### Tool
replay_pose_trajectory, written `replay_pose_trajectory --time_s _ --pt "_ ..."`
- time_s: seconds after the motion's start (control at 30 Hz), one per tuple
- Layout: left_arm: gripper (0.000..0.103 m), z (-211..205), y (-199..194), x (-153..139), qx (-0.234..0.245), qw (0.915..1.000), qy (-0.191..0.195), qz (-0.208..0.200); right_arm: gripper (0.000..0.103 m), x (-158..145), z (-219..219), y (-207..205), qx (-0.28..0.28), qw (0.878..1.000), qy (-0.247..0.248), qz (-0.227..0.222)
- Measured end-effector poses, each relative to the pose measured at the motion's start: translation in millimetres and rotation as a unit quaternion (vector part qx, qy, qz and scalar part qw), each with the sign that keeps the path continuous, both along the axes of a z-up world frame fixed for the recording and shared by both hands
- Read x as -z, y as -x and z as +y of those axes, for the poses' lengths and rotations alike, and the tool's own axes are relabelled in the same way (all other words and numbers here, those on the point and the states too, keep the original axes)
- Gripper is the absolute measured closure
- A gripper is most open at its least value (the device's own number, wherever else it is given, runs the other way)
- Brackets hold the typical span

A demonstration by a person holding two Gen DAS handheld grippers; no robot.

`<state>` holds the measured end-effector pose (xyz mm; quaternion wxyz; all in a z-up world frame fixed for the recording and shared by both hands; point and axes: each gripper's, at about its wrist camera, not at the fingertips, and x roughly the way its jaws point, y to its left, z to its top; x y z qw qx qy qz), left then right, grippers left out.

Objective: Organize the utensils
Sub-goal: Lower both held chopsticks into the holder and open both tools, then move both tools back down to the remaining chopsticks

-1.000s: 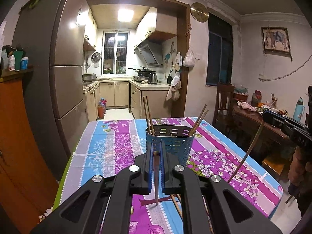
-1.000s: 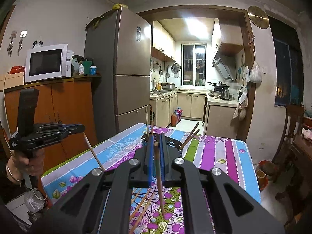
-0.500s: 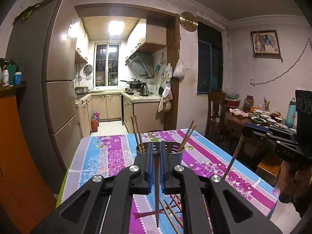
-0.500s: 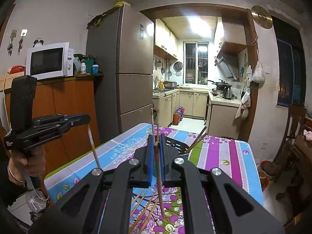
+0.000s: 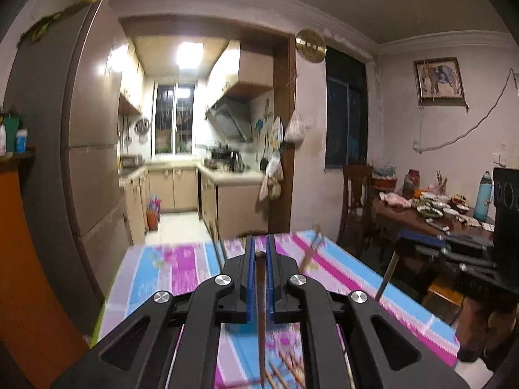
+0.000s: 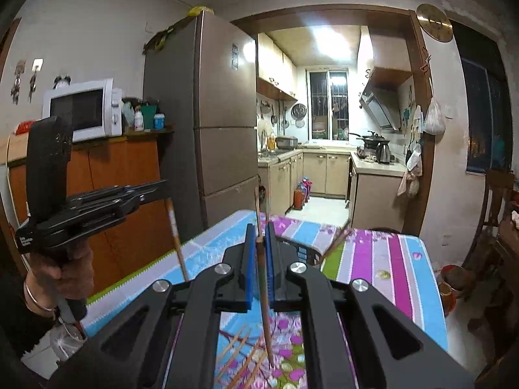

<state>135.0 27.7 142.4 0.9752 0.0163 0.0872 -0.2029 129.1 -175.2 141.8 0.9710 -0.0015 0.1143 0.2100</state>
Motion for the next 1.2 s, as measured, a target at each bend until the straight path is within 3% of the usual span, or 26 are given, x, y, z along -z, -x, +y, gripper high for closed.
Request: replay_pose_trajectory --time_s 0.23,0.4,0.53,0.8,1.07,1.2 --pt "0.095 -26.5 -48.6 -67.8 -0.014 0.9965 0.023 -0.080 0.098 -59.0 -3.2 -36.4 0.009 0.997 -0.038 -0.066" --pt "0.095 -44.3 -86.0 -80.5 -0.023 0.9945 0.029 -0.098 0.098 -79.5 -6.6 -72.5 0.026 0.993 -0.062 -0.093" --pt "0.095 -52.3 -121.2 -59.1 -0.022 0.9967 0.027 -0.073 0.098 -69.1 -6.7 -107.0 0.048 0.992 -0.071 -0.090" --pt "0.095 -43.3 -174.5 13.0 -0.020 0.9990 0.040 0.004 0.098 -13.8 -7.7 -168.4 0.058 0.993 -0.102 -0.019" --pt "0.095 -31.4 -203.9 64.3 -0.029 0.9971 0.038 0.059 0.098 32.9 6.4 -191.2 0.058 0.993 -0.095 0.039" --pt "0.095 -24.8 -207.5 66.6 -0.040 0.9961 0.046 0.063 0.097 39.5 3.0 -195.0 0.075 0.992 -0.086 0.053"
